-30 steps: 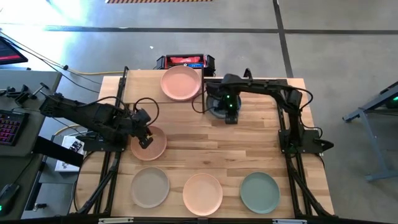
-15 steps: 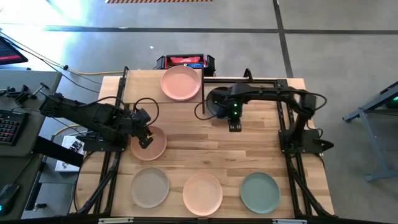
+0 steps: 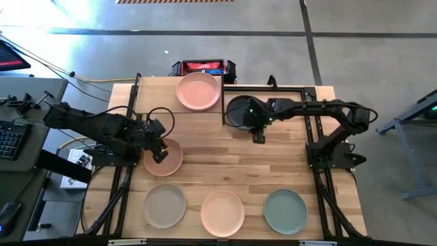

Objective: Place and stack plates onto a shelf
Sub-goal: Stack the black plate on top of the light orange plate on the shelf

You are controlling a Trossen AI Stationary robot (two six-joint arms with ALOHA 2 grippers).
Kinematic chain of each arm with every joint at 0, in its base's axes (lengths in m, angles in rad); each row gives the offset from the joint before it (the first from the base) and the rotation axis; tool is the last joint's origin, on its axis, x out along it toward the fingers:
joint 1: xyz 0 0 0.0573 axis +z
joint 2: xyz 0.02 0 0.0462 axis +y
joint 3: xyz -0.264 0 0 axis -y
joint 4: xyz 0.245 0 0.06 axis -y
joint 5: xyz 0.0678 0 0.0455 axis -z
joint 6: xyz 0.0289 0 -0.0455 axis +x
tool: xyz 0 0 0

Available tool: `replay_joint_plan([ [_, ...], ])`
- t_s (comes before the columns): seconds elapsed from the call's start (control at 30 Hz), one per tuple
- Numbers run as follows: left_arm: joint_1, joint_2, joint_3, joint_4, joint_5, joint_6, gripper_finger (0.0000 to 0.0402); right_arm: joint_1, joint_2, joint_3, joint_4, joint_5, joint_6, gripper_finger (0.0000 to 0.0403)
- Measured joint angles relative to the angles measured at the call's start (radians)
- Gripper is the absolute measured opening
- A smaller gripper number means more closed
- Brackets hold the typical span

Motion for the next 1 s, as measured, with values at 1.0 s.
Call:
replay_joint_plan([
  [1.0, 0.0, 0.0, 0.0, 0.001, -0.002, 0.0, 0.0136, -0.018, 0.084, -0.083, 0.17, 0.052, -0.06, 0.0108],
])
